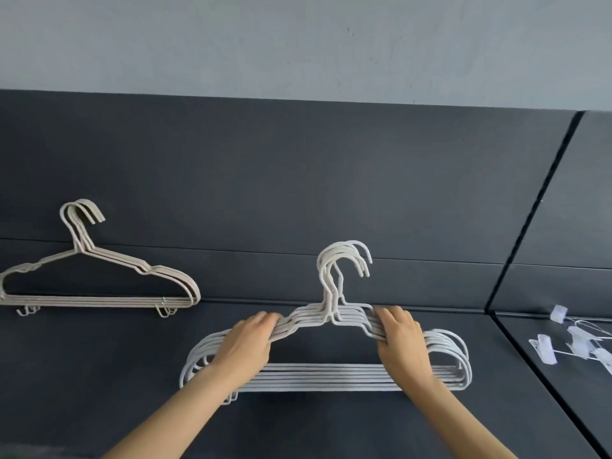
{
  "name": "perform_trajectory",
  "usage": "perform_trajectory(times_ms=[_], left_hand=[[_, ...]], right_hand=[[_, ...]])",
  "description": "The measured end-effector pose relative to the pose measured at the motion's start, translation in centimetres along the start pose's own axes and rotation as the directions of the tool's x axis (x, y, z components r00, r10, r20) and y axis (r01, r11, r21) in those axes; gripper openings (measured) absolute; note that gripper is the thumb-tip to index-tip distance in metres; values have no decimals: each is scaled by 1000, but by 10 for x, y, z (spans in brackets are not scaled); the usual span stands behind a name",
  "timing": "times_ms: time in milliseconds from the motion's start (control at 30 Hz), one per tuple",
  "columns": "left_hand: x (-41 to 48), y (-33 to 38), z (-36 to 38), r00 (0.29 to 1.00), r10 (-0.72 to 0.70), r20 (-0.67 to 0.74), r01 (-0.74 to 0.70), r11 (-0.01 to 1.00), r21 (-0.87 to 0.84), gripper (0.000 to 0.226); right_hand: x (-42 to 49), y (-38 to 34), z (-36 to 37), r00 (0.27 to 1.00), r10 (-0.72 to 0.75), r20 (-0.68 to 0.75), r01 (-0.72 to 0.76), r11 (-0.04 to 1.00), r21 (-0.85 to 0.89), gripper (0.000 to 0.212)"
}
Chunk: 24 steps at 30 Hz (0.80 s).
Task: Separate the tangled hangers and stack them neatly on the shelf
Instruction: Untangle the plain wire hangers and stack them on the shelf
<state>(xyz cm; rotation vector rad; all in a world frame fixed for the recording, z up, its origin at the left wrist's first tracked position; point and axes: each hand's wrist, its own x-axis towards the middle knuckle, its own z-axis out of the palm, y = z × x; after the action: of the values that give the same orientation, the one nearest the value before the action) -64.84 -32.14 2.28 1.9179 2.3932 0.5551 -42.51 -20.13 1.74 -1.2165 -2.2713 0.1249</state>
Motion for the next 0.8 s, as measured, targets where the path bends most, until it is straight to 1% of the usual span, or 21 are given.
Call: perform_trajectory(times_ms=[67,133,233,267,300,333,400,433,467,500,533,567,600,633,667,800], left_hand=[[6,0,1,1000,-8,-13,7,999,-46,40],[15,0,1,1000,-4,-25,3,999,-42,36],[25,0,4,999,35,-39,-37,998,-54,20],[26,0,5,998,50,-25,-51,997,-60,20],[27,0,5,998,57,4,-57,997,-56,31],[27,-1,5,997,56,50,-54,997,-46,48],[26,0,1,993,62,105,-56,996,-66,82],[25,1,-1,992,66,105,-55,993,-103,91],[25,2,-1,993,63,96,-48,987,-152,93],[24,3,-1,995,59,83,-42,980,-195,86],[24,4,0,996,54,70,-37,973,-227,73],[24,5,1,997,51,50,-37,968,-248,60],[24,5,3,999,46,27,-38,964,-262,51],[24,5,4,999,39,13,-34,961,-274,48],[24,3,5,1000,28,8,-24,957,-289,49],[24,-2,4,1000,17,8,-13,945,-327,59]], right_hand=[[1,-4,1,1000,-8,4,8,1000,-6,48],[1,-4,0,1000,-6,1,6,1000,-19,49],[1,0,-5,999,5,45,-5,1000,-11,47],[1,1,-7,997,-1,73,1,1000,-7,44],[0,2,-9,994,-13,112,15,1000,-9,48],[0,3,-11,987,-20,159,24,999,-22,63],[-1,3,-16,972,-29,232,39,999,-35,103],[-1,3,-17,970,-29,240,36,999,-24,118],[-1,4,-18,972,-26,234,28,1000,-2,124],[-2,5,-18,974,-25,226,21,1000,22,124],[-2,5,-18,976,-25,217,18,999,39,121],[-2,4,-17,979,-24,202,15,999,45,113],[-2,2,-16,982,-22,186,14,999,43,102],[-2,0,-15,984,-21,175,14,999,42,93],[-1,-1,-14,985,-22,170,15,999,42,89],[-2,-3,-10,987,-29,158,26,999,22,88]])
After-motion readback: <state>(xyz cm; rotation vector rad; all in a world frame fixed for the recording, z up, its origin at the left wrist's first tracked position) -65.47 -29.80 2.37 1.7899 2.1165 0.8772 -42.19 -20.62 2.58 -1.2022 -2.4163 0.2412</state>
